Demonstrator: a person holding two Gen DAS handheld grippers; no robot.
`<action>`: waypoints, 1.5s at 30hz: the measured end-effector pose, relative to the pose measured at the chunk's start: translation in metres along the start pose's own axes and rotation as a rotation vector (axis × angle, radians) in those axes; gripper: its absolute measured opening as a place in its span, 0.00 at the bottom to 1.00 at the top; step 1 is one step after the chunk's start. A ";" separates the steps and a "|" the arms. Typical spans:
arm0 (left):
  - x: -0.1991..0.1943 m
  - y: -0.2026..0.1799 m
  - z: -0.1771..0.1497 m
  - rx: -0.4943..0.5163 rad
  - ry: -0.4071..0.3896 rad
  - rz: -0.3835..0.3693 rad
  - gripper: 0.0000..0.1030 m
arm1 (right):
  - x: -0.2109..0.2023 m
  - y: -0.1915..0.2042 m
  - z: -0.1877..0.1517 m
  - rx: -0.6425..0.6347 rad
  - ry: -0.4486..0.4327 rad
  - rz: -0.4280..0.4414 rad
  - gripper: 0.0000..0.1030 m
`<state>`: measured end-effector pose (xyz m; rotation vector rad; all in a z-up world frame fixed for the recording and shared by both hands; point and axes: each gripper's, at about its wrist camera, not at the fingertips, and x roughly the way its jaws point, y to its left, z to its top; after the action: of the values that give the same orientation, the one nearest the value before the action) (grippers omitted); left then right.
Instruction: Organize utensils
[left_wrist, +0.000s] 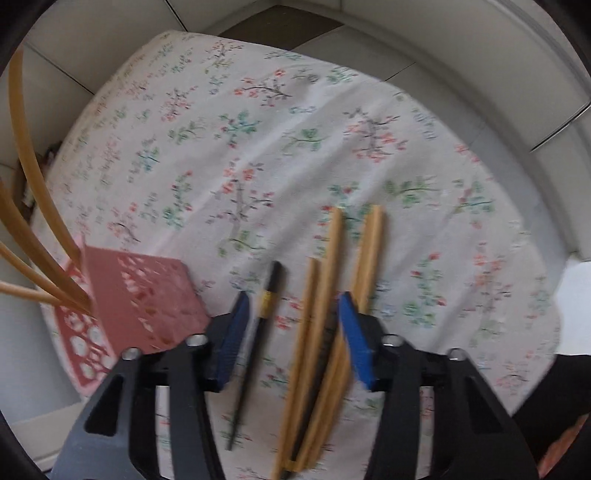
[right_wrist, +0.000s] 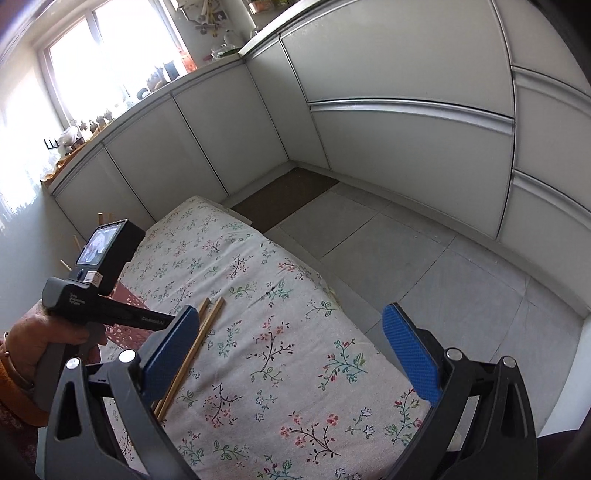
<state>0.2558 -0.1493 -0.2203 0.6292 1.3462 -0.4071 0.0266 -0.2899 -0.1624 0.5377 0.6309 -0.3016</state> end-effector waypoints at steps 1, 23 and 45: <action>0.002 0.001 0.000 0.004 0.008 0.008 0.36 | 0.000 0.000 0.000 0.001 -0.001 0.005 0.94; 0.022 0.005 -0.016 -0.039 -0.019 -0.065 0.07 | 0.015 0.012 0.000 -0.047 0.056 -0.023 0.94; -0.198 0.060 -0.274 -0.460 -0.975 -0.180 0.06 | 0.195 0.093 0.011 0.050 0.654 -0.150 0.48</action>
<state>0.0443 0.0541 -0.0427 -0.1050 0.5132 -0.4431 0.2212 -0.2400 -0.2423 0.6408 1.3036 -0.2819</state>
